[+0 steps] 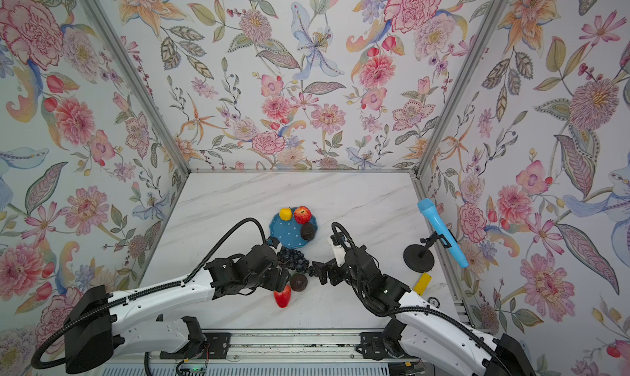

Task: Arrange fruit in a fruit bowl
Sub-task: Pick up the fruit from the bottom-center of the table.

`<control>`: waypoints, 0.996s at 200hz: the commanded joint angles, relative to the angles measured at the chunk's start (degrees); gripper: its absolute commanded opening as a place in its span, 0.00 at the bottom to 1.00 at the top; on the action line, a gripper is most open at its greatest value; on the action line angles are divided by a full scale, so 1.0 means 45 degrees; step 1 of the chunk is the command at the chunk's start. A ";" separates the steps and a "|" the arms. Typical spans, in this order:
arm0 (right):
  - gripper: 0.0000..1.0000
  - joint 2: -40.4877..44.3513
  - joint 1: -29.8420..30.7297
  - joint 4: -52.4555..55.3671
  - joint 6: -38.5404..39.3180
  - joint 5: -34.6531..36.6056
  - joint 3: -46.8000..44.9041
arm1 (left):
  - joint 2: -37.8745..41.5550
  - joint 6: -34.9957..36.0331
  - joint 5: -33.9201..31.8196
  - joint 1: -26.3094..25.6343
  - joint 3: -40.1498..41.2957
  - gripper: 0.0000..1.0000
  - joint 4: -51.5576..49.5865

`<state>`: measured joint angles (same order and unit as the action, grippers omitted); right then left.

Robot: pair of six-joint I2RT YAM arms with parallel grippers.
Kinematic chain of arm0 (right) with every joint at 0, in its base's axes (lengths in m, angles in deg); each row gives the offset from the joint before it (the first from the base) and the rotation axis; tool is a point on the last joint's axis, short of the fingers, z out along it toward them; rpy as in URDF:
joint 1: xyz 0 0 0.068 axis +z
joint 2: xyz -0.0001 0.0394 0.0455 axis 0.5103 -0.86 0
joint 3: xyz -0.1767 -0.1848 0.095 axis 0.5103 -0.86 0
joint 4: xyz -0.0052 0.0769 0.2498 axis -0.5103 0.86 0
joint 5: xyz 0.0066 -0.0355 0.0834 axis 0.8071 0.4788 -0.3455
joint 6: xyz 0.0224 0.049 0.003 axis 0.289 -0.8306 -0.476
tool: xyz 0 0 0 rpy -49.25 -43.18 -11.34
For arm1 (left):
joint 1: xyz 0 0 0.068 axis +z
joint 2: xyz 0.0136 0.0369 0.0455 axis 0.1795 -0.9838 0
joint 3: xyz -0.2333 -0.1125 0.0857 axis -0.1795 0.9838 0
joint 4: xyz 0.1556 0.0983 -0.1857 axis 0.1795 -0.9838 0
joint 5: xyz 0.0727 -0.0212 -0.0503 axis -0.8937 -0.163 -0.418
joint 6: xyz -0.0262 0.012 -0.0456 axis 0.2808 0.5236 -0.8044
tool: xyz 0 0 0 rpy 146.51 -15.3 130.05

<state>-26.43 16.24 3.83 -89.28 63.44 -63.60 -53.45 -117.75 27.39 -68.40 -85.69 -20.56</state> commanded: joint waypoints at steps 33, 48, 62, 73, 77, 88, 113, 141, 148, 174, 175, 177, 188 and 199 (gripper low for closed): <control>1.00 0.0152 0.0078 -0.0269 -0.0230 0.0652 -0.0187 | -0.0814 -0.1223 0.0384 -0.0943 -0.0056 0.86 -0.0556; 1.00 0.0149 0.0045 -0.0255 -0.0204 0.0690 -0.0177 | -0.0927 -0.1387 0.0497 -0.1152 0.0056 0.83 -0.0628; 1.00 0.0101 0.0053 -0.0401 -0.0187 0.0692 -0.0245 | -0.0942 -0.1467 0.0467 -0.1179 0.0192 0.81 -0.0627; 1.00 0.0060 0.0057 -0.0463 -0.0205 0.0672 -0.0264 | -0.1015 -0.1507 0.0464 -0.1192 0.0256 0.80 -0.0574; 1.00 0.0046 0.0060 -0.0454 -0.0196 0.0661 -0.0250 | -0.1074 -0.1540 0.0457 -0.1180 0.0263 0.80 -0.0562; 1.00 0.0034 0.0057 -0.0463 -0.0230 0.0657 -0.0246 | -0.1291 -0.1584 0.0424 -0.1192 0.0245 0.79 -0.0535; 1.00 0.0151 0.0050 -0.0503 -0.0306 0.0647 -0.0324 | -0.1855 -0.1491 0.0032 -0.1179 -0.0186 0.79 -0.0749; 1.00 0.0298 0.0054 -0.0449 -0.0362 0.0686 -0.0382 | -0.2621 -0.1317 -0.0130 -0.1184 -0.0769 0.74 -0.1146; 1.00 0.0327 0.0055 -0.0445 -0.0361 0.0701 -0.0402 | -0.2730 -0.1329 -0.0129 -0.1169 -0.0771 0.72 -0.1156; 1.00 0.0386 0.0061 -0.0462 -0.0339 0.0710 -0.0421 | -0.2880 -0.1332 -0.0212 -0.1176 -0.0733 0.67 -0.1116; 1.00 0.0396 0.0052 -0.0453 -0.0341 0.0710 -0.0421 | -0.2880 -0.1332 -0.0220 -0.1177 -0.0732 0.67 -0.1116; 1.00 0.0388 0.0055 -0.0461 -0.0342 0.0710 -0.0421 | -0.2885 -0.1332 -0.0235 -0.1184 -0.0742 0.67 -0.1125; 1.00 0.0372 0.0055 -0.0455 -0.0309 0.0710 -0.0414 | -0.2936 -0.1332 -0.0246 -0.1182 -0.0752 0.64 -0.1126; 1.00 0.0368 0.0053 -0.0461 -0.0322 0.0721 -0.0421 | -0.2977 -0.1339 -0.0266 -0.1174 -0.0733 0.63 -0.1116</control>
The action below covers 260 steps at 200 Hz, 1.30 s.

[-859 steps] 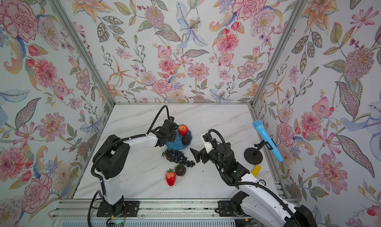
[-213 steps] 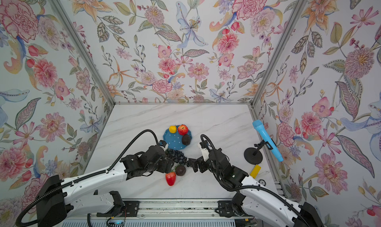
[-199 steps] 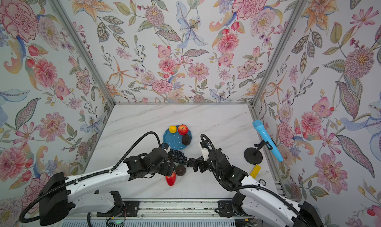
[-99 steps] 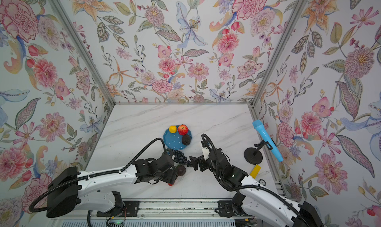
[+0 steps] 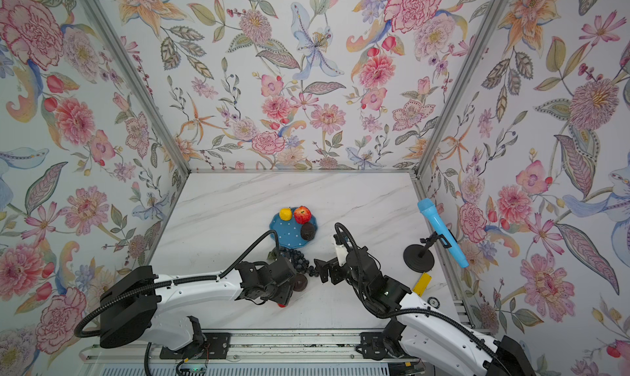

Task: Arrange fruit in a fruit bowl
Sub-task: Pick up the fruit from the bottom-center of the table, then place the fruit in the fruit bowl.

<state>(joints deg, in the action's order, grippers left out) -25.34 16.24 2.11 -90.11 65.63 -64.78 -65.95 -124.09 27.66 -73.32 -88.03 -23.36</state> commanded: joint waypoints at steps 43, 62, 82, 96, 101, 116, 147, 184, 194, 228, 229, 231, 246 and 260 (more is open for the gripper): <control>1.00 0.0136 0.0047 -0.0119 -0.0112 0.0207 -0.0149 | -0.0152 0.0154 -0.0463 -0.0085 -0.0179 0.63 -0.0473; 1.00 0.0070 0.0044 -0.0138 -0.0088 0.0147 -0.0099 | -0.0037 0.0208 -0.0684 -0.0065 -0.0249 0.62 -0.0699; 1.00 0.0004 0.0049 -0.0117 -0.0059 0.0146 -0.0052 | 0.0419 0.0335 -0.0956 -0.0087 -0.0338 0.61 -0.0873; 1.00 -0.0055 0.0044 -0.0075 -0.0012 0.0156 0.0012 | 0.0989 0.0324 -0.1199 -0.0091 -0.0296 0.60 -0.1082; 1.00 -0.0080 0.0032 -0.0061 -0.0003 0.0138 0.0035 | 0.1222 0.0331 -0.1294 -0.0099 -0.0292 0.60 -0.1212; 1.00 -0.0160 0.0043 -0.0041 0.0076 0.0127 0.0112 | 0.1953 0.0404 -0.1639 -0.0040 -0.0377 0.60 -0.1719; 1.00 -0.0299 0.0003 0.0094 0.0391 0.0205 0.0328 | 0.2845 0.1473 -0.1865 0.1009 -0.1348 0.60 -0.2634; 1.00 -0.0204 -0.0019 -0.0208 0.0253 0.0224 0.0222 | 0.1722 0.3765 -0.2253 0.3815 -0.3252 0.59 -0.1800; 1.00 -0.0155 -0.0028 -0.0291 0.0205 0.0223 0.0178 | 0.0978 0.4283 -0.2459 0.4365 -0.3926 0.59 -0.1422; 1.00 0.0285 -0.0018 -0.0424 0.0033 0.0319 -0.0126 | -0.1351 0.4998 -0.2023 0.5881 -0.5404 0.59 -0.0327; 1.00 0.0302 -0.0027 -0.0428 0.0026 0.0320 -0.0123 | -0.1401 0.5018 -0.2014 0.5895 -0.5426 0.59 -0.0283; 1.00 0.0339 -0.0018 -0.0426 0.0010 0.0327 -0.0130 | -0.1516 0.5057 -0.2041 0.5916 -0.5486 0.59 -0.0241; 1.00 0.0486 -0.0035 -0.0344 -0.0020 0.0373 -0.0251 | -0.2287 0.5113 -0.2085 0.6128 -0.6053 0.59 -0.0246; 1.00 0.0590 -0.0052 -0.0278 -0.0006 0.0419 -0.0309 | -0.2806 0.5087 -0.2117 0.6265 -0.6327 0.59 -0.0172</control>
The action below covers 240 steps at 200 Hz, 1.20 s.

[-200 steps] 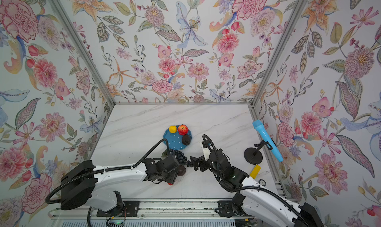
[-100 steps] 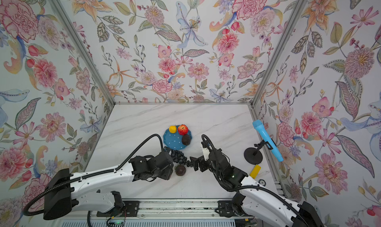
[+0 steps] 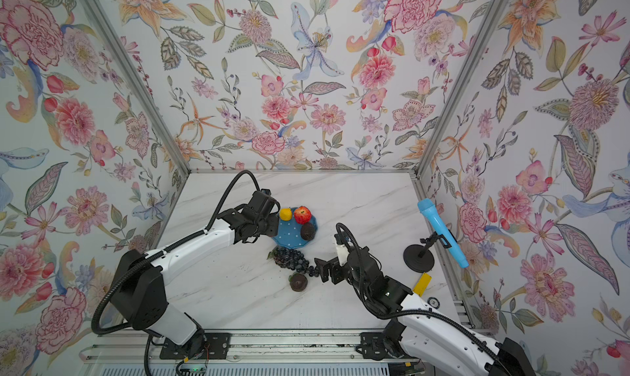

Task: Arrange fruit in a fruit bowl
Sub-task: Place the fruit in the fruit bowl.

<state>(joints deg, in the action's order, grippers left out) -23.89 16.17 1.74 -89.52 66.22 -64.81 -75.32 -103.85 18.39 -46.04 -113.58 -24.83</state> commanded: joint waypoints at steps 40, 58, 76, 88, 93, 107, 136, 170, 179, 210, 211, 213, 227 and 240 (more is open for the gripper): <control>1.00 0.0059 -0.0121 -0.0324 -0.0076 0.0213 -0.0276 | -0.1647 0.0362 0.0353 0.0307 -0.0855 0.59 0.0760; 1.00 -0.0019 -0.0123 -0.0445 -0.0122 0.0155 -0.0300 | -0.2002 0.0289 0.0551 0.0403 -0.0876 0.59 0.0986; 1.00 -0.0039 -0.0156 -0.0620 -0.0144 0.0152 -0.0350 | -0.2351 0.0198 0.0743 0.0473 -0.0948 0.59 0.1072; 1.00 -0.0103 -0.0155 -0.0619 -0.0142 0.0123 -0.0296 | -0.2488 0.0186 0.0806 0.0473 -0.0909 0.59 0.1216; 1.00 -0.0104 -0.0144 -0.0620 -0.0149 0.0117 -0.0274 | -0.2508 0.0234 0.0858 0.0473 -0.0864 0.59 0.1304; 1.00 -0.0175 -0.0147 -0.0670 -0.0162 0.0057 -0.0285 | -0.2598 0.0296 0.0822 0.0502 -0.0805 0.59 0.1332; 1.00 -0.0234 -0.0140 -0.0901 -0.0380 -0.0019 -0.0513 | -0.2626 0.0229 0.0850 0.0680 -0.0598 0.60 0.1589; 1.00 -0.0267 -0.0157 -0.0899 -0.0395 -0.0029 -0.0506 | -0.3007 0.0208 0.0923 0.0765 -0.0711 0.60 0.1687; 1.00 -0.0244 -0.0157 -0.0912 -0.0401 -0.0042 -0.0486 | -0.3161 0.0227 0.0964 0.0790 -0.0750 0.60 0.1685; 1.00 -0.0180 -0.0157 -0.0840 -0.0408 -0.0060 -0.0486 | -0.3450 0.0268 0.0915 0.0833 -0.0843 0.60 0.1669; 1.00 -0.0178 -0.0157 -0.0839 -0.0407 -0.0052 -0.0486 | -0.3469 0.0267 0.0924 0.0839 -0.0853 0.60 0.1668; 1.00 -0.0183 -0.0157 -0.0838 -0.0421 -0.0060 -0.0486 | -0.3483 0.0267 0.0922 0.0843 -0.0846 0.60 0.1668; 1.00 -0.0167 -0.0155 -0.0809 -0.0425 -0.0048 -0.0510 | -0.3479 0.0230 0.0823 0.0852 -0.0771 0.61 0.1770; 1.00 -0.0167 -0.0156 -0.0845 -0.0435 -0.0025 -0.0544 | -0.3524 0.0208 0.0817 0.0868 -0.0729 0.61 0.1805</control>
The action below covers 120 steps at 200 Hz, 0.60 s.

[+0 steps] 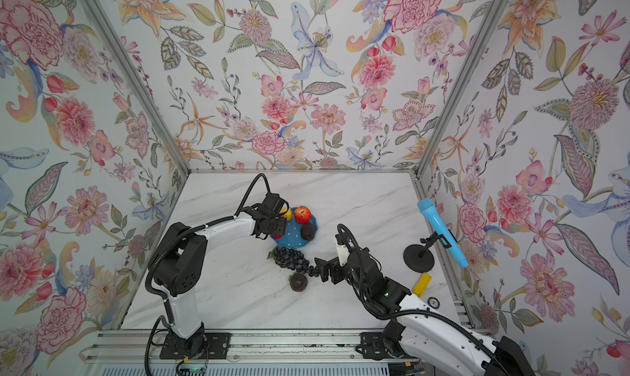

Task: Arrange fruit in a fruit bowl
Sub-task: Place the fruit in the fruit bowl.

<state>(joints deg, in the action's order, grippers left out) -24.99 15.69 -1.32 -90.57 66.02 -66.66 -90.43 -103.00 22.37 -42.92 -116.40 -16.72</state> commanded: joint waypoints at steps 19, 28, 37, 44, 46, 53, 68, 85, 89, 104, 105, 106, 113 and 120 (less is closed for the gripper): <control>1.00 0.0028 -0.0043 -0.0161 -0.0203 0.0000 -0.0094 | -0.0229 0.0056 -0.0097 0.0186 -0.0068 0.62 0.0007; 1.00 0.0018 -0.0050 -0.0166 -0.0193 0.0000 -0.0071 | -0.0226 0.0058 -0.0140 0.0185 -0.0061 0.63 0.0007; 1.00 0.0032 -0.0040 -0.0164 -0.0201 0.0000 -0.0057 | -0.0229 0.0058 -0.0148 0.0181 -0.0042 0.65 0.0020; 1.00 0.0036 -0.0050 -0.0168 -0.0194 0.0000 -0.0054 | -0.0214 0.0060 -0.0172 0.0195 -0.0034 0.66 0.0005; 1.00 0.0029 -0.0050 -0.0170 -0.0193 -0.0010 -0.0039 | -0.0186 0.0073 -0.0172 0.0195 -0.0029 0.67 0.0008; 1.00 0.0029 -0.0048 -0.0157 -0.0192 -0.0015 -0.0032 | -0.0155 0.0077 -0.0185 0.0200 -0.0017 0.69 0.0012; 1.00 0.0018 -0.0040 -0.0106 -0.0139 -0.0014 0.0004 | -0.0093 0.0077 -0.0239 0.0180 -0.0035 0.71 -0.0014; 1.00 -0.0017 -0.0043 -0.0071 -0.0130 -0.0018 0.0067 | 0.0019 0.0097 -0.0215 0.0189 -0.0024 0.71 -0.0018; 1.00 -0.0029 -0.0040 -0.0050 -0.0104 -0.0019 0.0073 | 0.0054 0.0097 -0.0233 0.0196 -0.0028 0.72 -0.0033; 1.00 -0.0013 -0.0039 -0.0014 -0.0108 -0.0019 0.0117 | 0.0125 0.0126 -0.0233 0.0176 -0.0041 0.72 -0.0063; 1.00 -0.0023 -0.0045 -0.0017 -0.0102 -0.0019 0.0110 | 0.0125 0.0131 -0.0228 0.0186 -0.0051 0.72 -0.0070; 1.00 -0.0018 -0.0048 -0.0019 -0.0108 -0.0019 0.0106 | 0.0138 0.0133 -0.0236 0.0186 -0.0065 0.72 -0.0063; 1.00 -0.0014 -0.0048 0.0000 -0.0095 0.0009 0.0105 | 0.0171 0.0146 -0.0271 0.0194 -0.0060 0.72 -0.0109; 1.00 -0.0003 -0.0050 0.0010 -0.0095 0.0012 0.0118 | 0.0218 0.0155 -0.0282 0.0196 -0.0060 0.72 -0.0111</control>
<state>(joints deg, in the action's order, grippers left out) -24.99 15.69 -1.30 -90.57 66.02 -66.66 -90.47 -102.98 22.37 -42.85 -116.40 -16.56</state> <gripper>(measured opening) 0.997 0.715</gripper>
